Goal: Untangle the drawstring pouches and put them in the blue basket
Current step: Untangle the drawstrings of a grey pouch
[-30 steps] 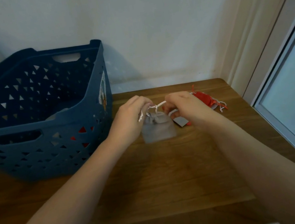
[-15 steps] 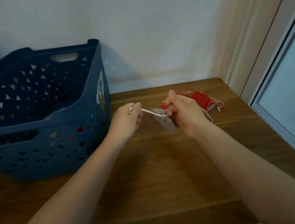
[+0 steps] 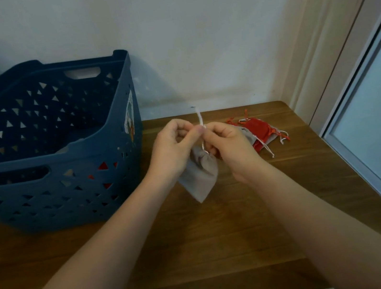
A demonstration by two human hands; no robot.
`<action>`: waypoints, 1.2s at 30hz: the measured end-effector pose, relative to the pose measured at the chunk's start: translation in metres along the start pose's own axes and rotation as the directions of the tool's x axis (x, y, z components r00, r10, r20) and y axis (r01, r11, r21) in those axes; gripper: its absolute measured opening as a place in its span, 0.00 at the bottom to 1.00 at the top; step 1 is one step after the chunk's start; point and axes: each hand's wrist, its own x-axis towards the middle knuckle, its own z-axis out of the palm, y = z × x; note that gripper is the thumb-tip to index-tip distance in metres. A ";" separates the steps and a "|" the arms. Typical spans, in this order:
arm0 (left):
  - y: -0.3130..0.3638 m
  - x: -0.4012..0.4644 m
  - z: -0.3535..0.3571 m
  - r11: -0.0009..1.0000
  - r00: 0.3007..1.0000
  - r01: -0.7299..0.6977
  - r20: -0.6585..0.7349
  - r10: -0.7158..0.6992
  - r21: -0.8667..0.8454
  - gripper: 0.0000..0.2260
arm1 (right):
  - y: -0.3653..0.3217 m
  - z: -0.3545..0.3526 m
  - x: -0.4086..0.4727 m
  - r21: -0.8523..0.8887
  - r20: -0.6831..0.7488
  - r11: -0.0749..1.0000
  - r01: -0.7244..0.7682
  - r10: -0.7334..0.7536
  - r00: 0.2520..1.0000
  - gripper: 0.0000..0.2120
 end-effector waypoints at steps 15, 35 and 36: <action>-0.012 -0.002 0.001 0.890 0.933 0.340 0.230 -0.278 -0.303 0.12 | 0.005 -0.013 0.009 0.048 -0.128 0.997 -0.068 0.074 0.989 0.11; -0.015 -0.002 0.000 0.859 0.933 -0.207 0.358 0.030 0.469 0.11 | -0.018 0.004 0.018 0.110 0.131 0.991 0.077 -0.091 0.987 0.09; -0.016 -0.002 0.000 0.852 0.931 -0.217 0.363 0.034 0.477 0.11 | -0.019 0.004 0.018 0.092 0.139 0.992 0.082 -0.094 0.986 0.09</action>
